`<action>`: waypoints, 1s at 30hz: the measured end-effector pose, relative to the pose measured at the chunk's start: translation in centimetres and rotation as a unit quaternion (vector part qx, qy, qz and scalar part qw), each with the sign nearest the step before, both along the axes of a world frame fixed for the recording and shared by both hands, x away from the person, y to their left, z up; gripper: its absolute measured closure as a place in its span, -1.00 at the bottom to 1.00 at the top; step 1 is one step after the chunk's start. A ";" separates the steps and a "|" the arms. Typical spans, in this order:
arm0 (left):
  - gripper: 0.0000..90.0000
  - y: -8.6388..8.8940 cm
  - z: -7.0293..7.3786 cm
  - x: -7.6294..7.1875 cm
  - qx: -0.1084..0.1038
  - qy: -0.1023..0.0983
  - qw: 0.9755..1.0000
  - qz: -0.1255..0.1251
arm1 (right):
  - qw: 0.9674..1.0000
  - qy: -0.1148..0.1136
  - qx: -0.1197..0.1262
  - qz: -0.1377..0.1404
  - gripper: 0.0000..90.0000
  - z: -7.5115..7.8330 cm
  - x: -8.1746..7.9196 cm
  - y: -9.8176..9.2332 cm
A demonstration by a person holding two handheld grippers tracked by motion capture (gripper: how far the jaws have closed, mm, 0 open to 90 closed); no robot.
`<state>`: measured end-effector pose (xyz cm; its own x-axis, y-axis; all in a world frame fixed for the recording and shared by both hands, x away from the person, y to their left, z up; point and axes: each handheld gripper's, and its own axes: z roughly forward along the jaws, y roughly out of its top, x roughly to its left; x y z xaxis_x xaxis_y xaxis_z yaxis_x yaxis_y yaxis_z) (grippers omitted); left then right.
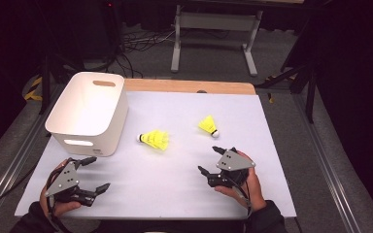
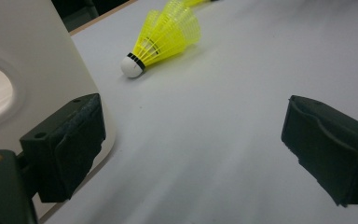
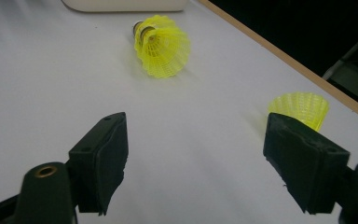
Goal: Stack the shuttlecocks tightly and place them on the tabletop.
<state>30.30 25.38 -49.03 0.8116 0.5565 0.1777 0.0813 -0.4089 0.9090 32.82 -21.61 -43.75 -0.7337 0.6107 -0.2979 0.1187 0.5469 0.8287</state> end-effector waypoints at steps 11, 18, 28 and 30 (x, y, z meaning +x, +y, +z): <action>-0.85 -0.1 0.0 0.1 0.002 0.004 1.000 -0.002 | 0.999 0.006 0.025 -0.038 -0.73 -0.5 0.9 -1.8; -0.85 -0.1 -0.1 0.1 0.001 0.004 1.000 -0.001 | 0.997 0.027 0.030 -0.068 -0.83 -0.5 3.1 -2.2; -0.85 -0.2 -0.2 0.3 0.004 0.007 1.000 -0.001 | 0.995 0.045 0.019 -0.082 -0.81 0.3 6.9 -2.1; -0.85 -0.1 -0.2 0.3 0.004 0.007 1.000 -0.002 | 0.994 0.057 0.015 -0.089 -0.79 0.5 8.4 -2.1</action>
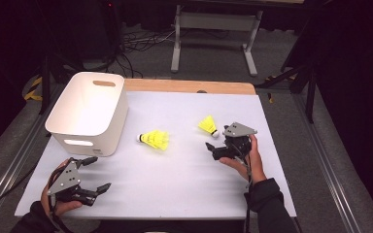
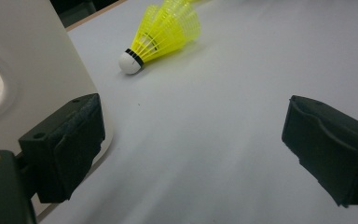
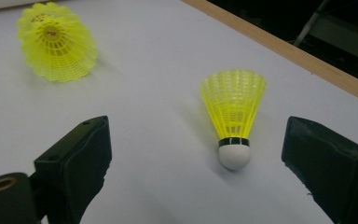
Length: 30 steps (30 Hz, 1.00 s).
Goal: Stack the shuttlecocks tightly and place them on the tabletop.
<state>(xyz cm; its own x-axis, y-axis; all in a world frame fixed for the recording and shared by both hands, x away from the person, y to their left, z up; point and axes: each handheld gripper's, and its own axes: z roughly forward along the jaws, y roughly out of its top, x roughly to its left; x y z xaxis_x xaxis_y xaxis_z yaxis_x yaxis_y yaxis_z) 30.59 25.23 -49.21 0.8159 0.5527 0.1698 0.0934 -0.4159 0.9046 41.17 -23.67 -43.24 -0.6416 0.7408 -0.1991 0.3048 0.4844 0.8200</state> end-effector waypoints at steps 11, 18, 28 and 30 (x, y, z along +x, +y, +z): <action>-0.85 -0.1 -0.1 0.1 -0.002 0.003 1.000 -0.002 | 0.999 0.032 -0.001 -0.009 -0.78 0.1 3.3 1.0; -0.85 -0.1 -0.2 0.2 0.003 0.004 1.000 -0.005 | 0.998 0.056 -0.011 -0.017 -0.77 -0.2 5.5 1.8; -0.85 -0.1 -0.2 0.2 0.003 0.004 1.000 -0.006 | 0.994 0.099 -0.038 -0.039 -0.74 -1.7 9.1 3.0; -0.85 -0.1 -0.2 0.2 0.001 0.004 1.000 -0.007 | 0.992 0.112 -0.030 -0.043 -0.72 -1.8 9.7 2.9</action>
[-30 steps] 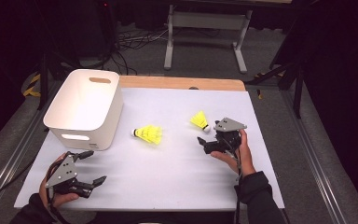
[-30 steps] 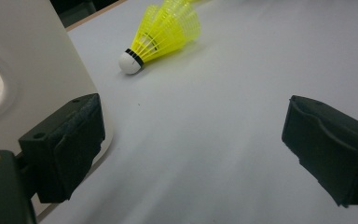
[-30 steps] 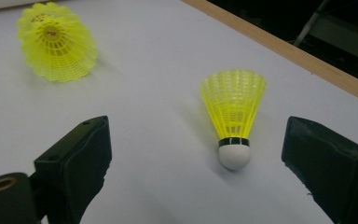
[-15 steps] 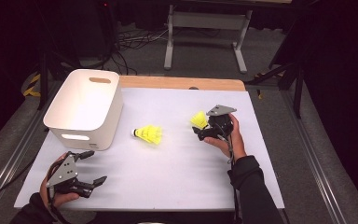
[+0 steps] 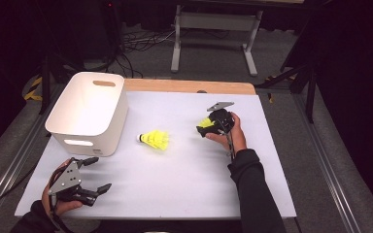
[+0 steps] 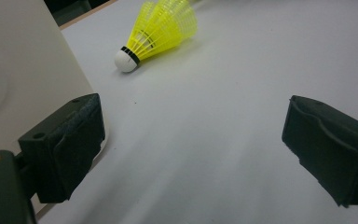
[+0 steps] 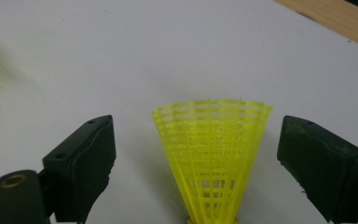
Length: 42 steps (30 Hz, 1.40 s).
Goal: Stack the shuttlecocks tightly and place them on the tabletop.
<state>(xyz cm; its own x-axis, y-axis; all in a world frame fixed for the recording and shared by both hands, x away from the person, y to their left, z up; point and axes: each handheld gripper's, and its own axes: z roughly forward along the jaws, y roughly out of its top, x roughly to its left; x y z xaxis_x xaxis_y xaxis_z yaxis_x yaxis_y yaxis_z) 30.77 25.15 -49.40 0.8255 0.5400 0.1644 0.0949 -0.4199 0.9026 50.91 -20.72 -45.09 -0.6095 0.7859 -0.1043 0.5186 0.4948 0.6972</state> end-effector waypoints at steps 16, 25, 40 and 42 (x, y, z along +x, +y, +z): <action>-0.85 -0.1 -0.1 0.1 0.006 0.003 1.000 -0.006 | 0.999 0.022 -0.041 0.004 -0.11 -0.6 1.7 0.9; -0.85 -0.1 -0.1 0.1 0.006 0.002 1.000 -0.004 | 1.000 0.002 -0.019 0.018 0.10 0.7 0.9 1.3; -0.85 -0.2 -0.1 0.0 0.005 0.002 1.000 -0.001 | 0.990 -0.057 0.081 0.100 0.04 2.5 -5.1 3.7; -0.85 -0.2 -0.1 0.1 0.007 0.002 1.000 -0.001 | 0.988 -0.058 0.090 0.108 0.01 2.3 -5.7 3.8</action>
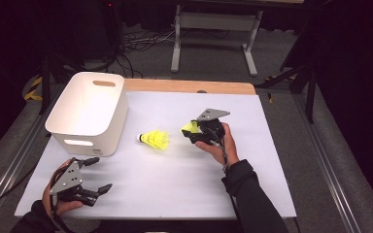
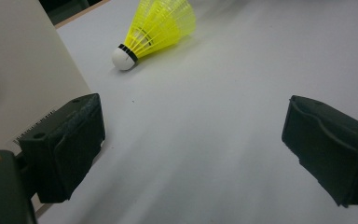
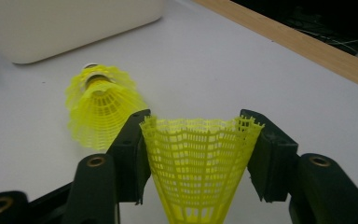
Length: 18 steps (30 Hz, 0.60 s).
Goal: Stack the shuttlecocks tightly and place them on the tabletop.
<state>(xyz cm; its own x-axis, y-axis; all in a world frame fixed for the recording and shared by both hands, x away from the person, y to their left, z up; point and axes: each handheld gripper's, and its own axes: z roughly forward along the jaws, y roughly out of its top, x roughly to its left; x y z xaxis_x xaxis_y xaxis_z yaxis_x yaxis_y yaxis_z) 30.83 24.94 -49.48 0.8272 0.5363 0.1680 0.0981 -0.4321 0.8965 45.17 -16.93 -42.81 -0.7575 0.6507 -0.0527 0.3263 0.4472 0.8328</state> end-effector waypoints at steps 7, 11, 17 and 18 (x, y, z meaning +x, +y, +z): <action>-0.85 0.0 0.0 0.0 0.002 0.000 1.000 0.000 | 1.000 -0.004 0.021 0.021 0.00 -0.8 -2.0 -0.2; -0.85 0.0 0.0 0.0 0.003 0.001 1.000 0.001 | 0.999 -0.008 0.038 0.024 -0.03 -1.2 -2.9 -0.9; -0.85 -0.2 -0.1 0.0 0.003 0.002 1.000 0.003 | 0.999 -0.016 0.041 0.020 -0.06 -1.8 -4.0 -1.8; -0.85 -0.2 -0.1 0.0 0.003 0.002 1.000 0.003 | 0.999 -0.016 0.041 0.020 -0.06 -1.8 -4.0 -1.8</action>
